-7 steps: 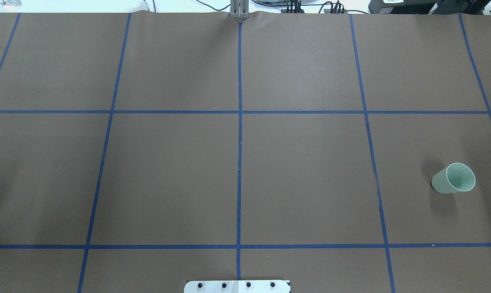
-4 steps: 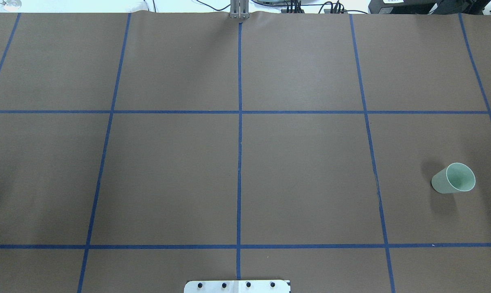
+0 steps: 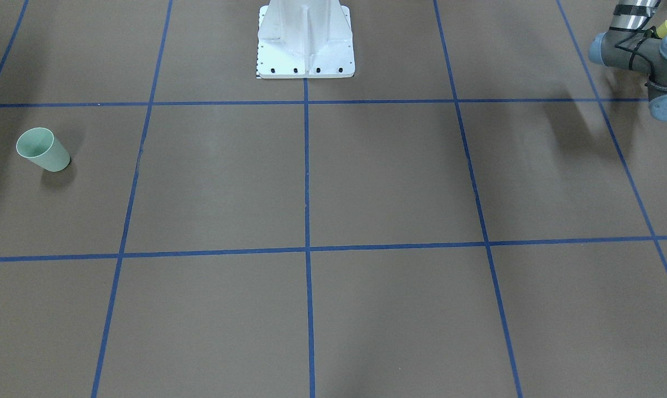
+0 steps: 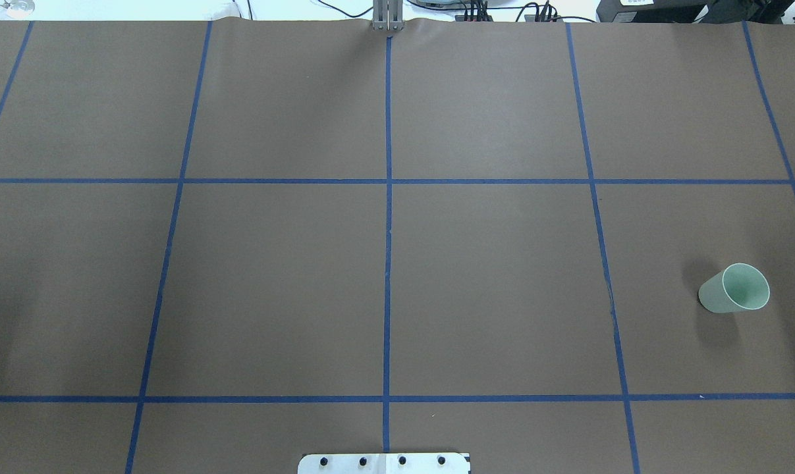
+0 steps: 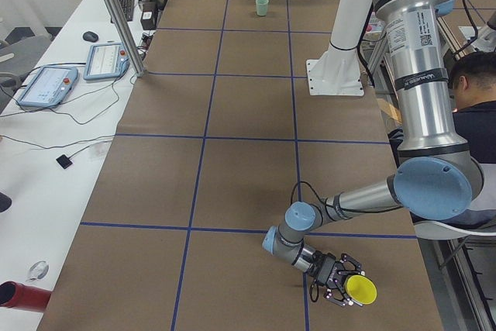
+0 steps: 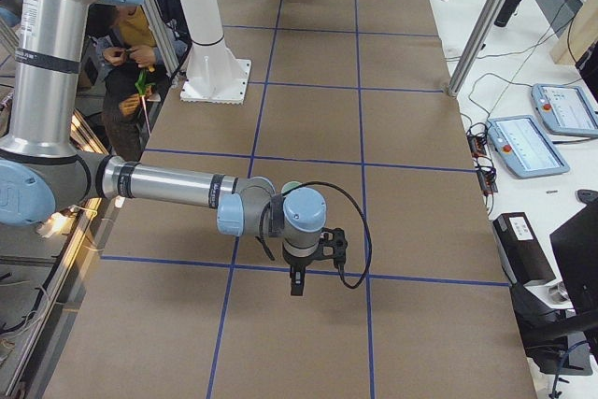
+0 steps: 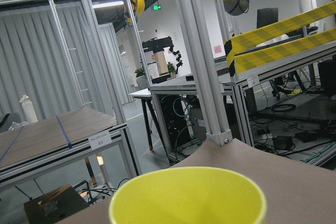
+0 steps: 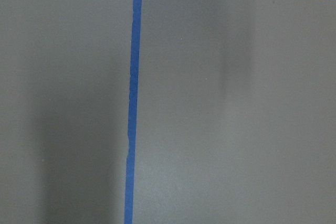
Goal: Transfer and stack yellow cup on green cup
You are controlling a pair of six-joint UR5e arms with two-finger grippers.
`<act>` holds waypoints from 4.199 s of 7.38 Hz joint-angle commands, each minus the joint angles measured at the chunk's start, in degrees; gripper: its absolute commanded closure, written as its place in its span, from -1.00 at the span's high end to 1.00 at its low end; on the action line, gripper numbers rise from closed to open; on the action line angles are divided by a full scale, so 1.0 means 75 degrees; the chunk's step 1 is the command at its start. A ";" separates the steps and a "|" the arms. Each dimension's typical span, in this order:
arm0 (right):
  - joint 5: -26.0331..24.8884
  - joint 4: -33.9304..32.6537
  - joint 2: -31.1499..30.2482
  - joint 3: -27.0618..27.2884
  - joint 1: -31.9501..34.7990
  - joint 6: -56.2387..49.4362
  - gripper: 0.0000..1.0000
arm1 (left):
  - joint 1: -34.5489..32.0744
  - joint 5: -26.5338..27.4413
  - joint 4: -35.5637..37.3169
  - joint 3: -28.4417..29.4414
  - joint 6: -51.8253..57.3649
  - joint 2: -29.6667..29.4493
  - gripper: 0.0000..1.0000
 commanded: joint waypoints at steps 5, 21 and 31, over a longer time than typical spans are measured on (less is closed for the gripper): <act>0.0009 0.0023 0.0047 0.0007 -0.0017 0.0040 1.00 | -0.0920 0.4661 -0.1266 -0.0172 0.0745 0.0014 -0.41; 0.0021 0.0761 0.0504 -0.0016 -0.0017 0.0040 1.00 | -0.1367 0.8306 -1.5591 0.0789 1.0779 0.0108 -0.60; 0.0278 0.0761 0.0492 -0.0028 -0.0006 0.0040 1.00 | -0.3171 0.1180 -1.9962 0.0461 1.4012 -0.1624 -1.00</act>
